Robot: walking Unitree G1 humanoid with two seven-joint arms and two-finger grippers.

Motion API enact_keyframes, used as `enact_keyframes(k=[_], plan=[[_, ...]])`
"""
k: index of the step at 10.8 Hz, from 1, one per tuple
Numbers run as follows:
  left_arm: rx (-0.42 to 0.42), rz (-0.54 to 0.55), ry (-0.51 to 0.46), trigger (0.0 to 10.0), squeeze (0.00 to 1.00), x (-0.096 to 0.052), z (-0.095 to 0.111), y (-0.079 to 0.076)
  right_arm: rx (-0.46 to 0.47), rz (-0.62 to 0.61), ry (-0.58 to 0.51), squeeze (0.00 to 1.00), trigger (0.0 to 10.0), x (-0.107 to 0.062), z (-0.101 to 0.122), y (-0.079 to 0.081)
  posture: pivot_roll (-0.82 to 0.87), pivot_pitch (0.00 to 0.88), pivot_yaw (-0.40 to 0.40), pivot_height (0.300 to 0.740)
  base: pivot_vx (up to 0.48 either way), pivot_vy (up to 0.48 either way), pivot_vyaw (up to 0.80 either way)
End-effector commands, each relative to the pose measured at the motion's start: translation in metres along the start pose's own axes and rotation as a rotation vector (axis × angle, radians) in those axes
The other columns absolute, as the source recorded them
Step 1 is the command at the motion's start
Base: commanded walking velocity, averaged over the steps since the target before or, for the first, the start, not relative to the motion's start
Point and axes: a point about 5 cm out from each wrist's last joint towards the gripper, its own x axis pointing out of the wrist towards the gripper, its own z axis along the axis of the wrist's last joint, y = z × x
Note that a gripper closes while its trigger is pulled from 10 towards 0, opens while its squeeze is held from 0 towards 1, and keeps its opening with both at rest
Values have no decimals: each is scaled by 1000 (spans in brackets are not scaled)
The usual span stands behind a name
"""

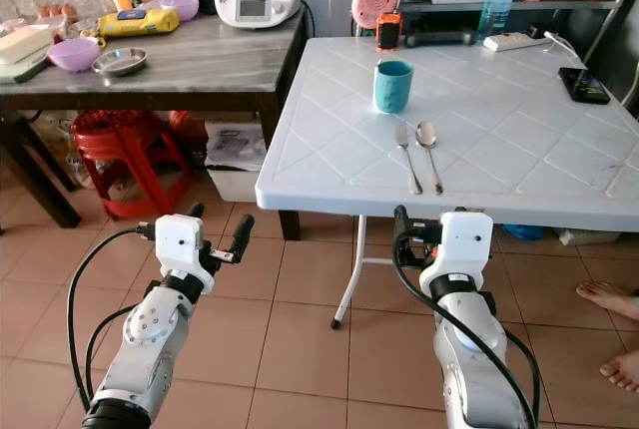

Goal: Setting the table

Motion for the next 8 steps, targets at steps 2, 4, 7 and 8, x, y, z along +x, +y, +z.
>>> enact_keyframes(k=[2, 4, 7, 8], plan=[[-8, -5, -7, 10000, 0, 1, 3, 2, -1, -3, -20, 0, 10000, 1, 5, 1, -136, 18, 76, 740, 263, 0, 0], [3, 33, -6, 10000, 0, -1, 2, 3, -3, -2, -13, 0, 10000, 0, 4, 1, -135, 20, 74, 740, 0, 0, 0], [9, 48, 5, 10000, 0, 0, 1, 4, -3, 0, -9, 0, 10000, 0, 3, 1, -132, 18, 70, 740, 0, 0, 0], [11, 50, 5, 10000, 0, 0, 2, 4, -4, 1, -8, 0, 10000, 1, 3, 1, -132, 17, 71, 740, 0, -244, 0]])
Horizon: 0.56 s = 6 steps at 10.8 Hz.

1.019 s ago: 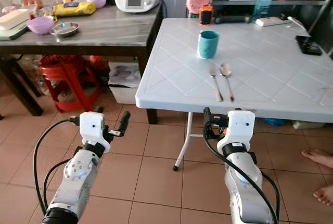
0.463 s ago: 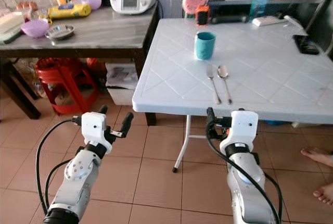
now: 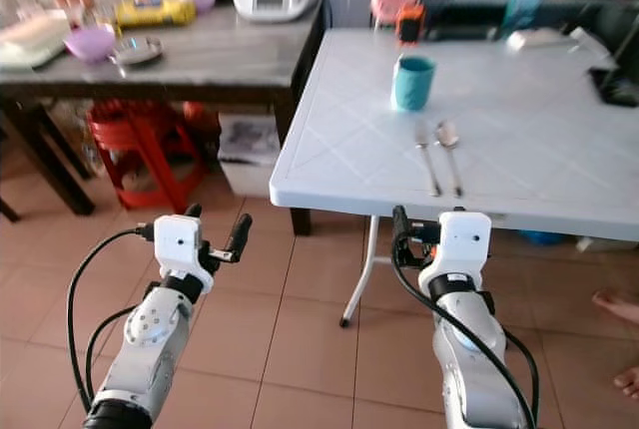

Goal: Setting the table

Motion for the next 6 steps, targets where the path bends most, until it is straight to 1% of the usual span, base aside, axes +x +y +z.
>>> enact_keyframes(k=[1, 6], plan=[[16, -1, -3, 10000, 0, 1, 3, 2, -4, -4, -8, 0, 10000, 1, 3, 0, -134, 16, 70, 740, 0, -315, 0], [17, -4, 0, 10000, 0, 1, 2, 1, -7, -7, -8, 0, 10000, 0, 3, -1, -136, 19, 71, 740, 0, -328, 0]])
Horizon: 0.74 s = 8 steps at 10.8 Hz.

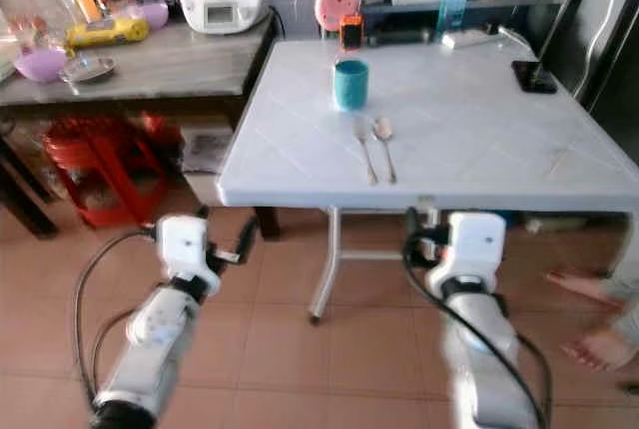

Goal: Setting the table

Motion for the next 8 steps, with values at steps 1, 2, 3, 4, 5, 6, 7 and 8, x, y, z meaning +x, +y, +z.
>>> enact_keyframes(k=[1, 2, 3, 4, 5, 6, 7, 8], plan=[[8, -2, -10, 10000, 0, 2, 4, 0, -12, -3, -14, 0, 10000, 0, 5, -1, -136, 21, 71, 740, 0, -330, 0], [-7, 3, -23, 10000, 0, 2, 4, -1, -13, -3, -14, 0, 10000, 0, 5, -1, -137, 22, 71, 740, 0, 0, 0], [1, 2, -26, 10000, 0, 2, 5, -1, -13, -5, -16, 0, 10000, 1, 5, -2, -138, 21, 71, 740, 0, 0, 0], [3, -1, -23, 10000, 0, 2, 5, 0, -14, -7, -17, 0, 10000, 1, 6, -2, -138, 21, 71, 740, 0, 0, 0], [-7, -21, -31, 10000, 0, 3, 7, -1, -14, -7, -17, 0, 10000, 1, 6, -2, -139, 22, 72, 740, 0, 0, 0], [-12, -26, -30, 10000, 0, 3, 7, -1, -14, -6, -17, 0, 10000, 1, 6, -2, -140, 24, 72, 740, 0, 0, 0], [-12, -34, -30, 10000, 0, 3, 6, -2, -14, -5, -16, 0, 10000, 0, 6, -2, -140, 25, 73, 740, 0, 0, 0], [-20, -51, -31, 10000, 0, 2, 7, -4, -15, -7, -15, 0, 10000, 0, 5, -2, -143, 26, 73, 740, 0, 0, 0]])
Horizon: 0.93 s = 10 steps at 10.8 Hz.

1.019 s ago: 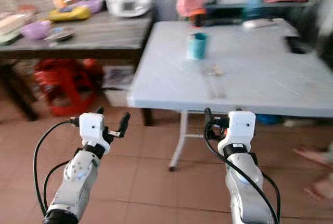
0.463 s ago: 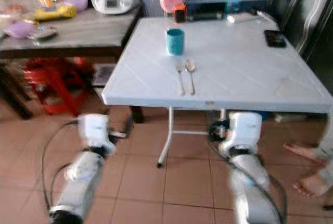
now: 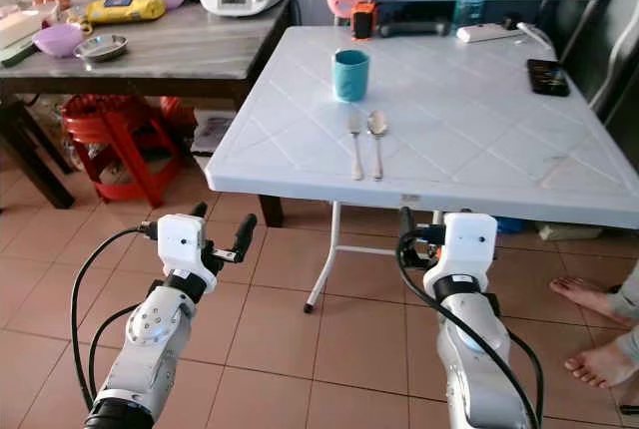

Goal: Setting the table

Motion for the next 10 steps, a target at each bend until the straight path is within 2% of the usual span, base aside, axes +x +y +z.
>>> enact_keyframes(k=[1, 3, 10], plan=[[3, -4, -8, 10000, 0, 0, 3, 3, -2, 9, -17, 0, 10000, 0, 5, 2, -144, 27, 74, 740, 0, 0, 0], [0, -22, -9, 10000, 0, 0, 3, 1, -2, 7, -18, 0, 10000, -1, 5, 2, -146, 26, 76, 740, 0, 0, 0], [-15, -45, -11, 10000, 0, 0, 2, -3, -6, 11, -14, 0, 10000, 0, 4, 2, -148, 27, 71, 740, 300, 0, 0]])
